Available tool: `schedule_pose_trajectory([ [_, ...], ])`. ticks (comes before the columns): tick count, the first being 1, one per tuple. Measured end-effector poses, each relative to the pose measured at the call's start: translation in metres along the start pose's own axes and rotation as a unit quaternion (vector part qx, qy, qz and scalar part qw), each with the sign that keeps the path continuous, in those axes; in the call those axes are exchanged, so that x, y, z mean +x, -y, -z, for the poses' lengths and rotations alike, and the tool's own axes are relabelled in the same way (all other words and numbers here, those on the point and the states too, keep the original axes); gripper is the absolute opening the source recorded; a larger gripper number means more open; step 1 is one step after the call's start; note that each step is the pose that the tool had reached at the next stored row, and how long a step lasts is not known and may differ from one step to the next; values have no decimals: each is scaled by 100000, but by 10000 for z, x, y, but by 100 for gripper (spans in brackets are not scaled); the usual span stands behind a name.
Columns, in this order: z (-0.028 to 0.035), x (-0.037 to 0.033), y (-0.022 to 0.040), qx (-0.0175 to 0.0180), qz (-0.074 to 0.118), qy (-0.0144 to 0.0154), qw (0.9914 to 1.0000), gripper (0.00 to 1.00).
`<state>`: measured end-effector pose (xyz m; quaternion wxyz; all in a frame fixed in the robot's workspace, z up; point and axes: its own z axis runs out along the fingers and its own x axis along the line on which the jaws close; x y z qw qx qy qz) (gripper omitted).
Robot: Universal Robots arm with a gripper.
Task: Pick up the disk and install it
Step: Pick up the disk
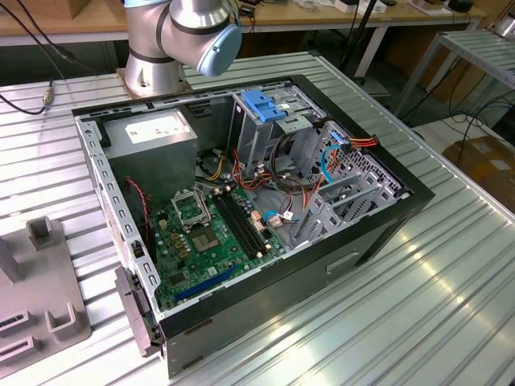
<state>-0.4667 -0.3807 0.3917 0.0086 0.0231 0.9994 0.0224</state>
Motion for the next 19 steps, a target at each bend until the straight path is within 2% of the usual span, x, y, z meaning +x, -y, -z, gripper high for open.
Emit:
schedule_pose_trajectory([
  [2, 0, 0, 0, -28, 1689, -80, 99986, 10],
  [6, 0, -1, 0, -64, 3907, -181, 99923, 10],
  [10, 1, -1, 0, -101, 6357, -293, 99797, 10],
  [14, 0, -1, 0, -156, 9559, -433, 99541, 10],
  [16, 0, 0, 0, -189, 11755, -537, 99305, 10],
  [19, 0, 0, 0, -224, 14057, -642, 99005, 10],
])
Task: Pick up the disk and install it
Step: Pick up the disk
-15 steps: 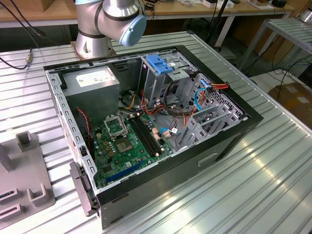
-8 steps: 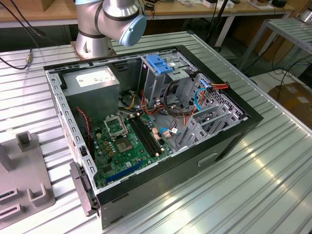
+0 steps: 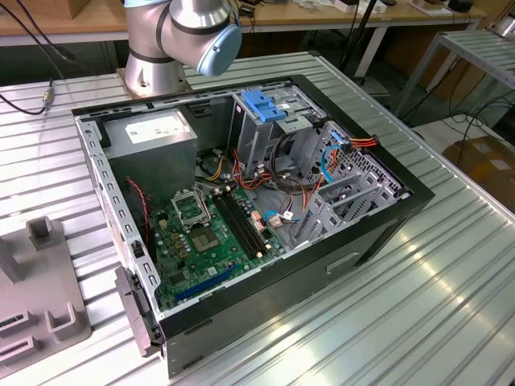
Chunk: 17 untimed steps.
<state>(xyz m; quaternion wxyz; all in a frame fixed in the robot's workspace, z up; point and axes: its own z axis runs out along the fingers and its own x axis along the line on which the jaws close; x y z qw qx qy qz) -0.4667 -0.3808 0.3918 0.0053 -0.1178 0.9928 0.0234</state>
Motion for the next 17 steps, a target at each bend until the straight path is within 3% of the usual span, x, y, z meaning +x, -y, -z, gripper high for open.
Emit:
schedule_pose_trajectory([
  [4, 0, 0, 0, -62, 3732, -165, 99930, 10],
  [9, 0, 0, 0, -144, 8974, -404, 99596, 10],
  [12, 0, 0, 0, -195, 12035, -540, 99271, 10],
  [13, 0, 0, 0, -221, 13714, -623, 99053, 10],
  [15, 0, 0, 0, -244, 15146, -685, 98844, 10],
  [16, 0, 0, 0, -265, 16506, -744, 98625, 10],
  [17, 0, 0, 0, -278, 17242, -779, 98499, 10],
])
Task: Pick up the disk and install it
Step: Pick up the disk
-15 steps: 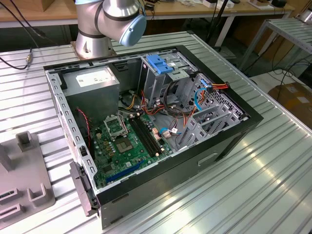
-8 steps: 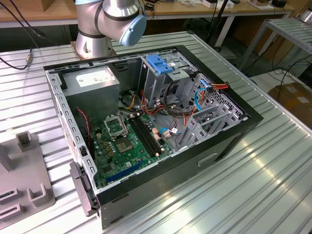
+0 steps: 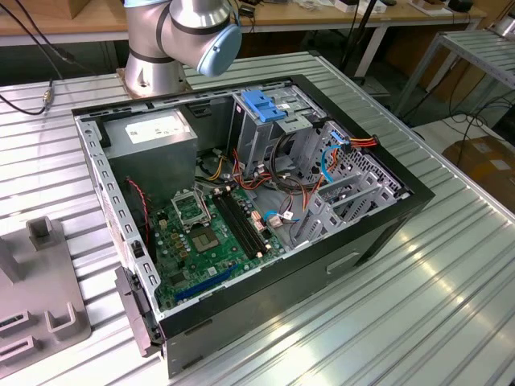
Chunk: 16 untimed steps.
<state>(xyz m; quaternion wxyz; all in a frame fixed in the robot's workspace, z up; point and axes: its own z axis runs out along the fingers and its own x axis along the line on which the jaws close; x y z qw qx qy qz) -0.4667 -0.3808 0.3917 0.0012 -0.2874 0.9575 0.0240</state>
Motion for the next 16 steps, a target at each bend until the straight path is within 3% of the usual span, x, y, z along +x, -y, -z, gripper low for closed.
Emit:
schedule_pose_trajectory([
  [5, 0, 0, 0, -53, 3401, -151, 99942, 10],
  [8, 0, 0, 0, -99, 6197, -280, 99807, 10],
  [13, 0, 0, 0, -108, 6753, -308, 99771, 10],
  [16, -3, -1, 1, -148, 9288, -420, 99567, 10],
])
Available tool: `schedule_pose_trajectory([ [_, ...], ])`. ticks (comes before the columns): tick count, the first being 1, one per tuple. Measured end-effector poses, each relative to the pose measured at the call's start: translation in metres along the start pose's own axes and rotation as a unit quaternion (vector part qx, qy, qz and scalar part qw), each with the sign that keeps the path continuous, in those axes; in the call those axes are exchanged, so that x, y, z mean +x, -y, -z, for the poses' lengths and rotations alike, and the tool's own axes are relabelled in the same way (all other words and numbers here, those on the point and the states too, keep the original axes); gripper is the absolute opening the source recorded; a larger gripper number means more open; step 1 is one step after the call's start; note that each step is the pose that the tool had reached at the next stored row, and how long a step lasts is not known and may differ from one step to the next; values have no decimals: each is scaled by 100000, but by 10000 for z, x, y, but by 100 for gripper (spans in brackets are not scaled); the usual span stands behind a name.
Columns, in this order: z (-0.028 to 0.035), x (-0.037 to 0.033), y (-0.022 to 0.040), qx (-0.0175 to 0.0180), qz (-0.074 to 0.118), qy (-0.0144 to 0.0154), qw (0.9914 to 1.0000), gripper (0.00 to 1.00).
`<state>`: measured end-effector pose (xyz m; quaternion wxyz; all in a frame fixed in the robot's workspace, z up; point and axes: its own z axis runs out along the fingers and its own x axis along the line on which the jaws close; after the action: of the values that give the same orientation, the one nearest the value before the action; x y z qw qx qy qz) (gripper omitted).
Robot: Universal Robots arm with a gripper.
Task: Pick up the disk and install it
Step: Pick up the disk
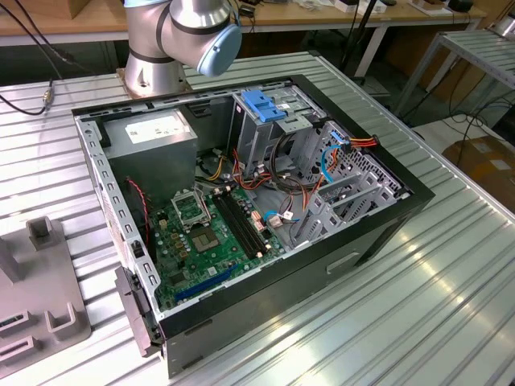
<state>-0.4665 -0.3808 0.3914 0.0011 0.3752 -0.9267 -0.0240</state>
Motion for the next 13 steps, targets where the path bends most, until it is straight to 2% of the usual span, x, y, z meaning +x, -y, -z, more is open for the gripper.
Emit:
schedule_pose_trajectory([
  [3, -7, 0, 0, -45, 2911, -125, 99958, 10],
  [5, -10, 0, 1, -67, 4818, -204, 99884, 10],
  [7, -21, 0, 3, 55, 7174, -174, 99742, 10],
  [10, -32, 0, 2, 258, 9441, -52, 99553, 10],
  [13, -39, 0, 3, 302, 12305, -84, 99240, 10],
])
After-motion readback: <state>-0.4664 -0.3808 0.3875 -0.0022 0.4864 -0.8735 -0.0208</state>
